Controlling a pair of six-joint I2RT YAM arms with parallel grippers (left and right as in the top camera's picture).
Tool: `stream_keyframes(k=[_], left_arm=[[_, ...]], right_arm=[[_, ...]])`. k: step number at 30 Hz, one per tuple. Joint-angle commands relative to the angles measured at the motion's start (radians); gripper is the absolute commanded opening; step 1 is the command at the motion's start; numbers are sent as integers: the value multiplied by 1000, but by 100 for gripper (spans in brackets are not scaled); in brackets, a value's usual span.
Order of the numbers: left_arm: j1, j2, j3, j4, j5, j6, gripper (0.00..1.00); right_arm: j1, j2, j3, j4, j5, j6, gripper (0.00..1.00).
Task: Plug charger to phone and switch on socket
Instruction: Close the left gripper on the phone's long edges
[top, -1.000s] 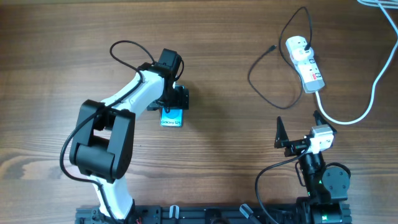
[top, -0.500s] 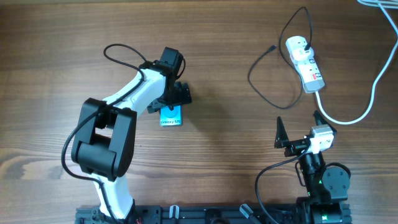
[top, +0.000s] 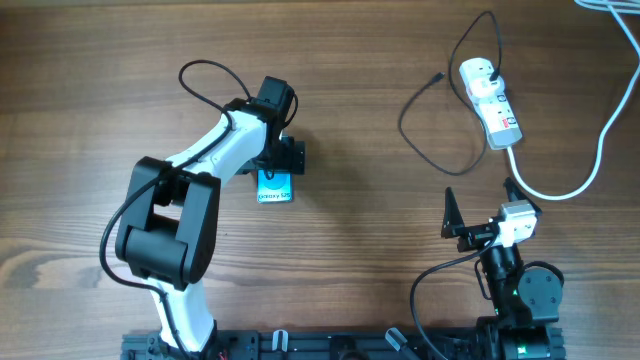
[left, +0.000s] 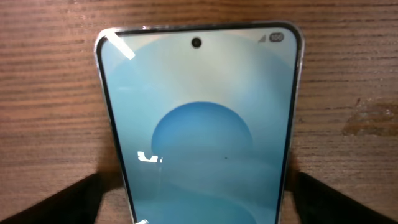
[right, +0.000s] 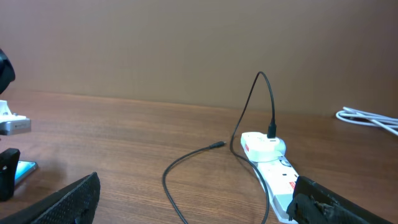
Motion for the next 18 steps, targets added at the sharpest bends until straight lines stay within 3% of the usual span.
stream_keyframes(k=[1, 11, 14, 18], left_arm=[[3, 67, -34, 13, 43, 16, 92], [3, 76, -150, 92, 63, -141, 72], [3, 76, -158, 90, 73, -150, 72], [3, 76, -158, 90, 112, -163, 86]], right_arm=[[6, -7, -1, 6, 6, -17, 100], [6, -7, -1, 6, 6, -18, 100], [6, -7, -1, 6, 6, -17, 100], [6, -7, -1, 6, 6, -17, 100]])
